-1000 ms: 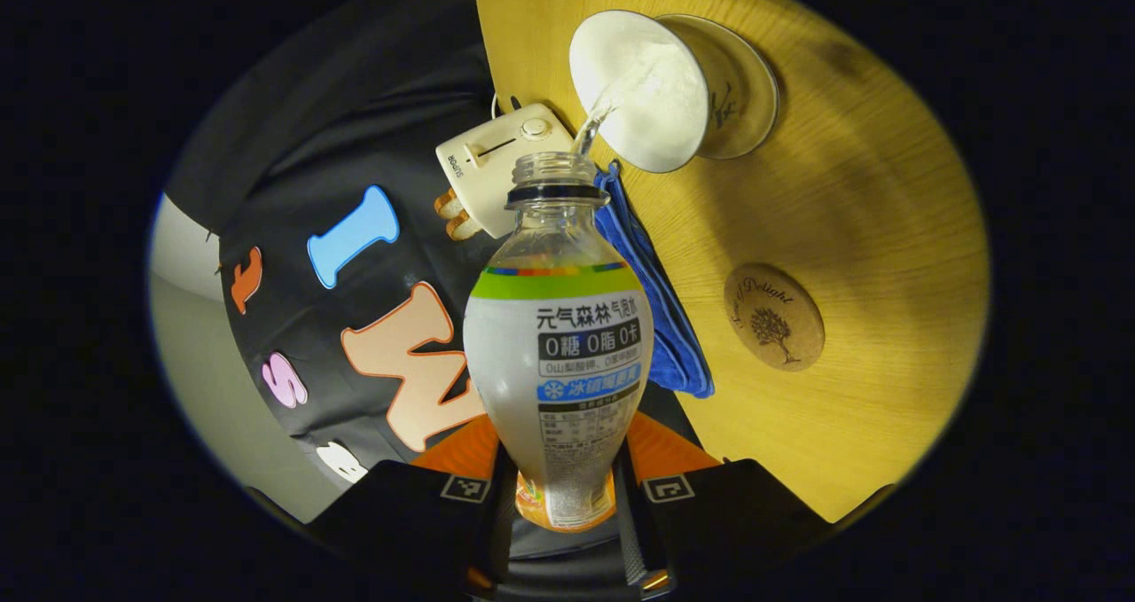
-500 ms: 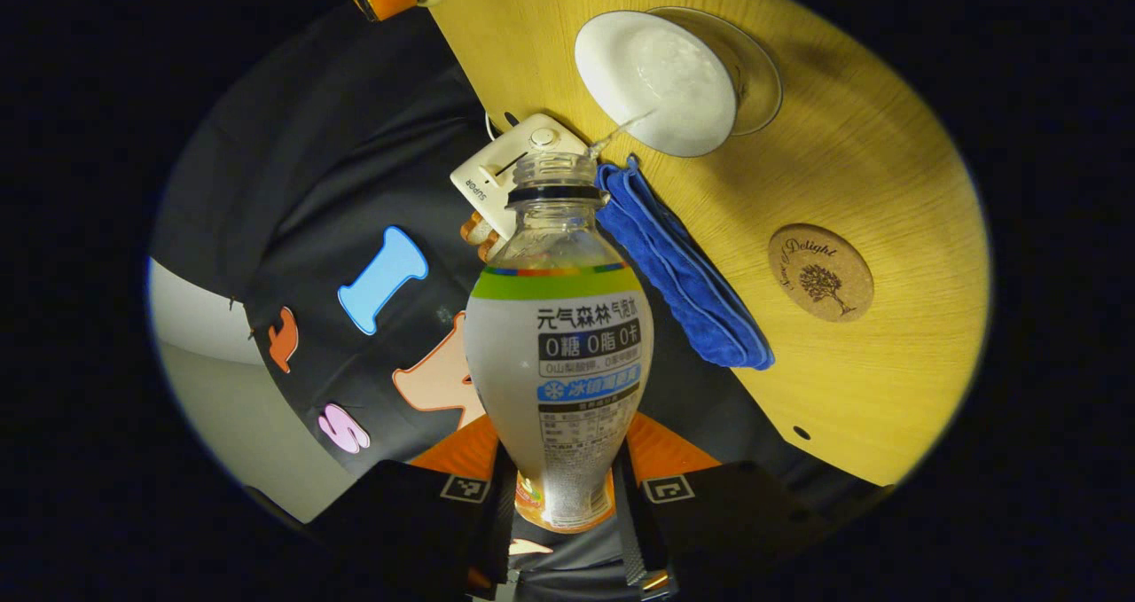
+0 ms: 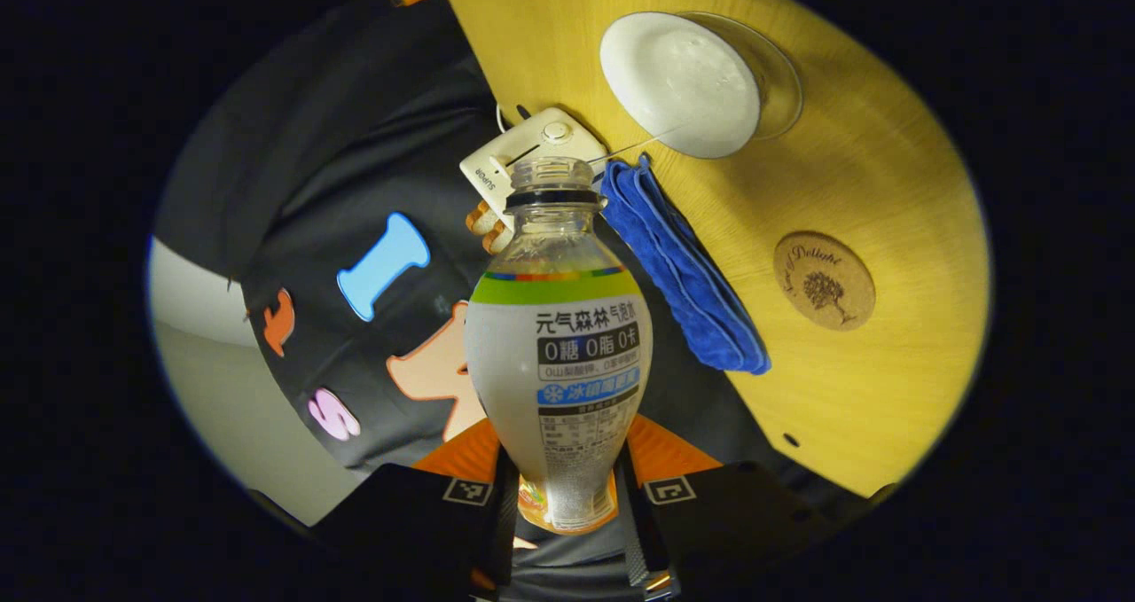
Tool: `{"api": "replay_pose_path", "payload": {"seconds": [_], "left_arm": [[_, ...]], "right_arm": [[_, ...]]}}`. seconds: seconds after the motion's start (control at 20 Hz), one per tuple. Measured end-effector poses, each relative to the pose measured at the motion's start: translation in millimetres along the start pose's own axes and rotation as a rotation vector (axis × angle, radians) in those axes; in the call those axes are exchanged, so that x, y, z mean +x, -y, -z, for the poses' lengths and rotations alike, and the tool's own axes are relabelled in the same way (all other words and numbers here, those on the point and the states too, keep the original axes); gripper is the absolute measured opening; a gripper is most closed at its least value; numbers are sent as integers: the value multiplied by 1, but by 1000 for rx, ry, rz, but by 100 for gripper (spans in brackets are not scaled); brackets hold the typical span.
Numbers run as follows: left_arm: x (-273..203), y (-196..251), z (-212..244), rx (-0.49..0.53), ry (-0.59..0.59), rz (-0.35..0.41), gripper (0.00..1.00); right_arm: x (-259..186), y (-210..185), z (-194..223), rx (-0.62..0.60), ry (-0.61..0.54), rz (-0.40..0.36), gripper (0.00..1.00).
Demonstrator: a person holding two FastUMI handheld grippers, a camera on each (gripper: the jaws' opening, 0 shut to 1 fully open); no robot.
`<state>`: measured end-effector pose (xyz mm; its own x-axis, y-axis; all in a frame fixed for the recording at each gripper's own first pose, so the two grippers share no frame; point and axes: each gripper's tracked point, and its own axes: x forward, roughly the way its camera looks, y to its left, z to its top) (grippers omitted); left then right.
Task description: Open the teacup lid with one hand, grasp the water bottle and pour water into the teacup with the other hand; after pouring, place the water bottle on the coaster and then close the teacup lid.
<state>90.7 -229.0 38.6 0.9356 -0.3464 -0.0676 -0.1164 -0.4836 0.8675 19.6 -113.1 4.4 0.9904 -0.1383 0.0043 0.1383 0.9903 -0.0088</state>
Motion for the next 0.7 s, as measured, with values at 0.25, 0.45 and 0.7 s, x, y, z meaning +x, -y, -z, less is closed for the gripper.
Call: {"api": "replay_pose_path", "payload": {"seconds": [0.25,0.45,0.7], "left_arm": [[-8,49,-2,-465,-15,90,46],[-19,83,-11,-941,-21,162,47],[-17,69,-7,-1419,-3,78,43]], "right_arm": [[0,0,0,0,0,0,31],[0,1,1,-1,0,4,31],[0,1,0,-2,0,4,33]]}}
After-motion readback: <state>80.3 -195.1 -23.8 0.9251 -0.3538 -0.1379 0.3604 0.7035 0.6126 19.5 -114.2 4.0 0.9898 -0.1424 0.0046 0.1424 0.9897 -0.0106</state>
